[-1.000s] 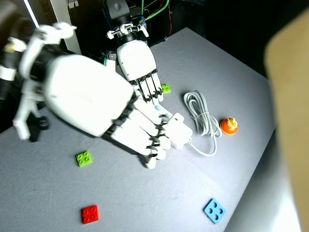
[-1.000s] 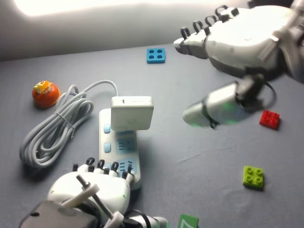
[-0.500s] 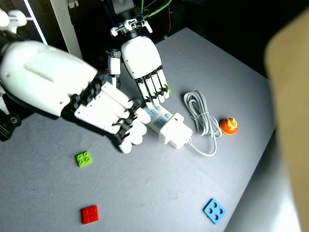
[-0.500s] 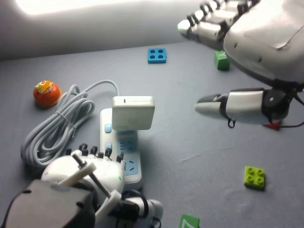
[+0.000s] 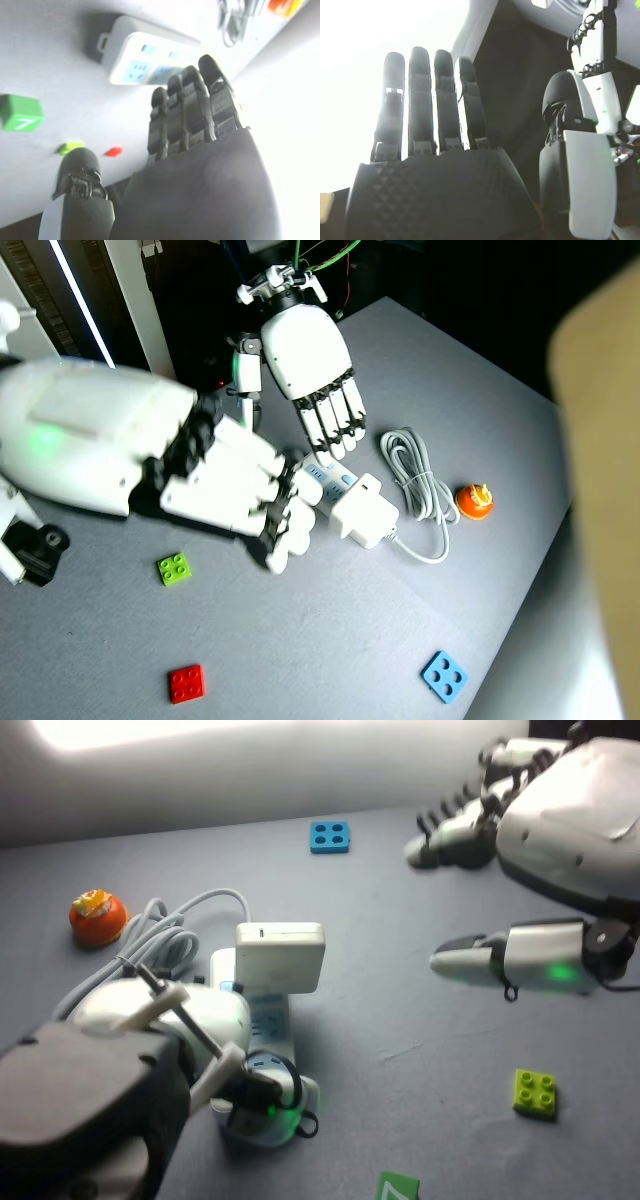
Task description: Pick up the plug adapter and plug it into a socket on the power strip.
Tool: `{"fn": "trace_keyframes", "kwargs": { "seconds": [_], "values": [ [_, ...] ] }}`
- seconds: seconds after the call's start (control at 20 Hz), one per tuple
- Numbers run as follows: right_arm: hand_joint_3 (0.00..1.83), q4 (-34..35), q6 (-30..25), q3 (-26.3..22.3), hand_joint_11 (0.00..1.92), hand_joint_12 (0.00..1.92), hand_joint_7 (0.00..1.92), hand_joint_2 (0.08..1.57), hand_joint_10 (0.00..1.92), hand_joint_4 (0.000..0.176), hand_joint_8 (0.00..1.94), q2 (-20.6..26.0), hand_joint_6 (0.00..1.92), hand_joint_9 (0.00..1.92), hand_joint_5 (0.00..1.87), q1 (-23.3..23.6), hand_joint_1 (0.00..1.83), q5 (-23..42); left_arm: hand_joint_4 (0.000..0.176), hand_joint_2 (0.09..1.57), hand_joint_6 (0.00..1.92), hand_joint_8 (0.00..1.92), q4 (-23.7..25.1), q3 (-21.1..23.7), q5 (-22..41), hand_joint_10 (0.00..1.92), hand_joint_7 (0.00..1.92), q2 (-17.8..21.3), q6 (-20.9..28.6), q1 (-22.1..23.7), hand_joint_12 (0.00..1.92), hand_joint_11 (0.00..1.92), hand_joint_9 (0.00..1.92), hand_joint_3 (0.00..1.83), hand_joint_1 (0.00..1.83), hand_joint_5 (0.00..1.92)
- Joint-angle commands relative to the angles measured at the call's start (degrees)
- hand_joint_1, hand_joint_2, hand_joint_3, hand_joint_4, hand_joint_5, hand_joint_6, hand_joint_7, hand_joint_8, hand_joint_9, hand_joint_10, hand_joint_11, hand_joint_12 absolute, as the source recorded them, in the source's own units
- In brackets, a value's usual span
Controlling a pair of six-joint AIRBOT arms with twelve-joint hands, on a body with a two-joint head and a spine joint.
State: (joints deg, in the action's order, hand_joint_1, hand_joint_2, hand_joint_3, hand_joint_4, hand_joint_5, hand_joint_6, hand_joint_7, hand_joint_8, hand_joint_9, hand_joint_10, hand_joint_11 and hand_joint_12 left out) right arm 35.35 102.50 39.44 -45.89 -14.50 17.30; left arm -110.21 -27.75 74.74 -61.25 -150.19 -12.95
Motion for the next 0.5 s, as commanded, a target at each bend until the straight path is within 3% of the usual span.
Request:
{"fn": "trace_keyframes", "kwargs": {
  "seconds": [0.0, 0.1, 0.15, 0.2, 0.25, 0.3, 0.35, 0.4, 0.45],
  "values": [
    [0.00, -1.42, -0.57, 0.17, 0.44, 1.39, 0.93, 1.16, 0.23, 0.000, 0.04, 0.28, 0.01, 0.87, 0.80, 1.31, 0.41, 3.32, 0.000, 1.27, 0.01, 0.02, 3.14, 0.03, 1.38, 0.05, 0.72, 0.35, -0.33, 0.55, 0.91, 0.35, 0.75, 0.00, 0.22, 0.61],
    [0.00, -1.42, -2.59, 0.82, 0.55, 1.52, 1.03, 1.18, 0.84, 0.000, 0.10, 0.27, 0.03, 0.77, 0.92, 1.94, 0.42, 0.87, 0.000, 1.28, 0.02, 0.03, 3.14, -0.14, 1.38, 0.10, 0.86, 0.54, -0.53, 1.34, 1.09, 0.46, 0.90, 0.00, 0.34, 0.74],
    [0.00, -1.94, -8.36, 2.60, 0.57, 1.54, 1.00, 1.18, 1.01, 0.000, 0.20, 0.09, 0.03, 0.72, 0.94, 2.41, 0.41, -0.75, 0.000, 1.28, 0.02, 0.03, 3.14, -0.53, 1.33, 0.11, 0.87, 0.62, -1.08, 2.67, 1.11, 0.48, 0.92, 0.00, 0.35, 0.76],
    [0.00, -2.59, -10.29, 3.27, 0.57, 1.54, 1.00, 1.18, 1.01, 0.000, 0.20, -0.05, 0.03, 0.72, 0.94, 2.39, 0.41, -0.74, 0.000, 1.28, 0.02, 0.03, 3.14, -0.69, 1.27, 0.11, 0.87, 0.62, -1.36, 3.15, 1.11, 0.48, 0.92, 0.00, 0.35, 0.76],
    [0.00, -2.60, -11.63, 4.11, 0.71, 1.67, 0.93, 1.20, 1.32, 0.000, 0.65, -0.29, 0.29, 0.75, 0.95, 2.36, 0.45, -0.74, 0.000, 1.29, 0.16, 0.17, 3.14, -0.92, 1.25, 0.58, 0.99, 0.62, -1.94, 3.91, 1.34, 0.58, 0.88, 0.00, 0.47, 0.93],
    [0.00, -2.65, -11.72, 4.75, 0.71, 1.67, 0.93, 1.20, 1.32, 0.000, 0.65, -0.52, 0.29, 0.75, 0.95, 2.24, 0.45, -0.63, 0.000, 1.29, 0.16, 0.17, 3.14, -1.16, 1.20, 0.58, 0.99, 0.62, -2.21, 4.51, 1.34, 0.58, 0.88, 0.00, 0.47, 0.93],
    [0.00, -3.01, -11.73, 5.22, 0.94, 1.87, 0.96, 1.24, 1.74, 0.000, 1.30, -0.63, 1.10, 0.92, 0.86, 1.85, 0.44, 0.15, 0.000, 1.30, 0.93, 1.03, 3.14, -1.44, 0.97, 1.31, 0.93, 0.61, -2.31, 5.09, 1.65, 0.67, 0.84, 0.00, 0.61, 0.94],
    [0.00, -5.56, -12.38, 5.52, 1.06, 1.92, 0.90, 1.28, 1.91, 0.000, 1.83, -0.65, 1.74, 0.97, 0.76, 1.19, 0.44, 1.54, 0.000, 1.36, 1.64, 1.63, 3.13, -1.76, 0.92, 1.78, 0.85, 0.61, -2.70, 5.70, 1.90, 0.68, 0.79, 0.01, 0.59, 0.82],
    [0.00, -8.72, -13.84, 5.59, 1.17, 1.92, 0.87, 1.28, 1.92, 0.000, 1.94, -0.63, 1.91, 1.00, 0.75, 0.46, 0.51, 2.82, 0.000, 1.34, 1.90, 1.87, 3.13, -1.94, 0.92, 1.91, 0.83, 0.61, -2.90, 6.11, 1.92, 0.78, 0.83, 0.00, 0.70, 0.79]
  ]
}}
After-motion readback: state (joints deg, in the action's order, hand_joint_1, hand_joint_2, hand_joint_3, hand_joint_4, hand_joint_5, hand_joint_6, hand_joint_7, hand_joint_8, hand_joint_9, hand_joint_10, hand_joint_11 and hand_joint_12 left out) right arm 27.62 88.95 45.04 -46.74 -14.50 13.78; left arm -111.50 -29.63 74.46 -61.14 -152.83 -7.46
